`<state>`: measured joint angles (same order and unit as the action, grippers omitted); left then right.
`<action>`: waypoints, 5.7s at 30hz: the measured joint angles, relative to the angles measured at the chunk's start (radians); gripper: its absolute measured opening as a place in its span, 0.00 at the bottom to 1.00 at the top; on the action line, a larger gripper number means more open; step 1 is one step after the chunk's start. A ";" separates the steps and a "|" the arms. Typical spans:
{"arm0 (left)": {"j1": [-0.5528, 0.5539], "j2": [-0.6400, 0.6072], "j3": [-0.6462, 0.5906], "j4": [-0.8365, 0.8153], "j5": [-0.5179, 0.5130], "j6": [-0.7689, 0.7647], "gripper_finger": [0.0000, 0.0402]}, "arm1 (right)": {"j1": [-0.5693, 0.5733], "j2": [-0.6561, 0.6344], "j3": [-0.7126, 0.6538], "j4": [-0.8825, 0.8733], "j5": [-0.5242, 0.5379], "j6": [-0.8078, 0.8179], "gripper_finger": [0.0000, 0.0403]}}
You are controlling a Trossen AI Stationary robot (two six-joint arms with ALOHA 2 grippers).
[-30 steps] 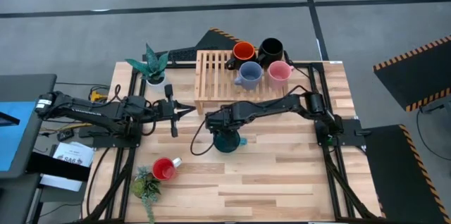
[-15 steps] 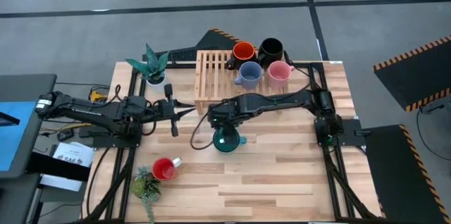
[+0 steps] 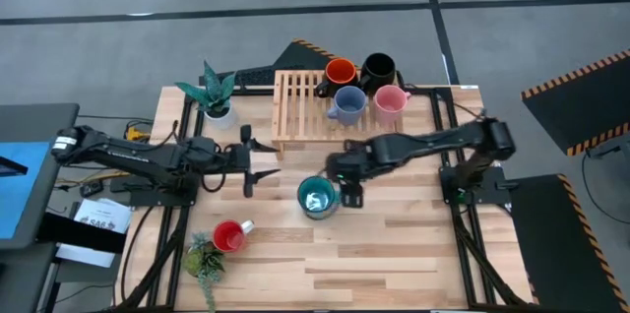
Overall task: Place coffee mugs
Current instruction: Put the green mug on the shelf
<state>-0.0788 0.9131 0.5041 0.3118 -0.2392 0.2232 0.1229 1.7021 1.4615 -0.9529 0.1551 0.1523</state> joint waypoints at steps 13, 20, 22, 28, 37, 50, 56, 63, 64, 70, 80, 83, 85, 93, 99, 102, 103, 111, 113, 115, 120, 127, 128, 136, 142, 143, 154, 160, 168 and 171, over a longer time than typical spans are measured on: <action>0.000 0.329 0.259 -0.194 0.050 -0.328 0.59 | 0.245 -0.308 -0.302 0.164 0.594 0.224 0.62; 0.014 0.468 0.430 -0.453 0.044 -0.523 0.59 | 0.293 -0.364 -0.399 0.109 0.854 0.412 0.62; 0.017 0.509 0.474 -0.538 0.044 -0.562 0.59 | 0.294 -0.364 -0.412 0.078 0.893 0.430 0.62; 0.015 0.616 0.536 -0.611 0.088 -0.605 0.59 | 0.271 -0.355 -0.410 0.068 0.894 0.449 0.62; 0.030 0.697 0.542 -0.621 0.105 -0.636 0.59 | 0.268 -0.356 -0.410 0.070 0.893 0.453 0.62; 0.042 0.757 0.542 -0.660 0.154 -0.630 0.47 | 0.268 -0.356 -0.410 0.072 0.893 0.453 0.62; 0.043 0.726 0.557 -0.726 0.174 -0.568 0.10 | 0.268 -0.356 -0.410 0.071 0.893 0.451 0.62; 0.036 0.580 0.654 -0.905 0.096 -0.518 0.02 | 0.268 -0.356 -0.410 0.069 0.894 0.450 0.62; 0.034 0.549 0.674 -0.928 0.065 -0.511 0.02 | 0.268 -0.356 -0.410 0.068 0.893 0.450 0.62; 0.048 0.390 0.835 -0.988 -0.140 -0.383 0.01 | 0.268 -0.356 -0.410 0.069 0.893 0.450 0.62; 0.428 0.440 1.107 -1.114 -0.107 -0.201 0.01 | 0.267 -0.356 -0.410 0.082 0.893 0.450 0.62; 0.558 0.511 1.130 -1.132 0.005 -0.180 0.01 | 0.267 -0.356 -0.410 0.086 0.892 0.450 0.62; 0.620 0.563 1.147 -1.141 0.030 -0.173 0.01 | 0.267 -0.356 -0.410 0.086 0.891 0.450 0.62; 0.733 0.711 1.197 -1.106 0.123 -0.171 0.01 | 0.267 -0.356 -0.410 0.086 0.891 0.450 0.62; 0.754 0.768 1.232 -1.081 0.135 -0.171 0.01 | 0.267 -0.356 -0.410 0.086 0.890 0.450 0.62; 0.758 0.775 1.241 -1.081 0.151 -0.174 0.01 | 0.267 -0.356 -0.410 0.086 0.890 0.450 0.62; 0.759 0.775 1.241 -1.082 0.149 -0.174 0.01 | 0.267 -0.356 -0.410 0.086 0.890 0.450 0.62; 0.760 0.775 1.241 -1.103 0.155 -0.166 0.04 | 0.267 -0.356 -0.410 0.086 0.890 0.450 0.62; 0.759 0.775 1.241 -1.103 0.155 -0.165 0.04 | 0.267 -0.356 -0.410 0.087 0.890 0.450 0.62; 0.758 0.775 1.241 -1.103 0.154 -0.163 0.04 | 0.267 -0.356 -0.410 0.090 0.890 0.450 0.62; 0.757 0.775 1.241 -1.104 0.155 -0.154 0.05 | 0.267 -0.356 -0.410 0.094 0.889 0.450 0.62; 0.756 0.775 1.241 -1.084 0.156 -0.131 0.05 | 0.267 -0.356 -0.410 0.097 0.889 0.450 0.62; 0.756 0.775 1.241 -1.080 0.156 -0.130 0.05 | 0.267 -0.356 -0.410 0.099 0.889 0.450 0.62; 0.756 0.775 1.240 -1.052 0.156 -0.135 0.08 | 0.267 -0.356 -0.410 0.101 0.889 0.450 0.62; 0.757 0.774 1.241 -1.047 0.146 -0.138 0.21 | 0.267 -0.356 -0.410 0.102 0.889 0.450 0.62; 0.757 0.774 1.241 -1.048 0.146 -0.138 0.23 | 0.267 -0.356 -0.410 0.102 0.889 0.450 0.62; 0.757 0.774 1.241 -1.054 0.157 -0.138 0.32 | 0.267 -0.355 -0.410 0.102 0.889 0.450 0.62; 0.757 0.774 1.241 -1.071 0.161 -0.151 0.32 | 0.267 -0.356 -0.410 0.102 0.889 0.450 0.62; 0.758 0.773 1.241 -1.107 0.176 -0.164 0.32 | 0.267 -0.356 -0.410 0.102 0.889 0.450 0.62; 0.758 0.773 1.249 -1.111 0.180 -0.170 0.32 | 0.267 -0.356 -0.410 0.103 0.889 0.451 0.62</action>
<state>0.6788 1.6863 1.7532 -0.7988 -0.0589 0.0530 0.3898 1.3465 1.0515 -0.8496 1.0443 0.6029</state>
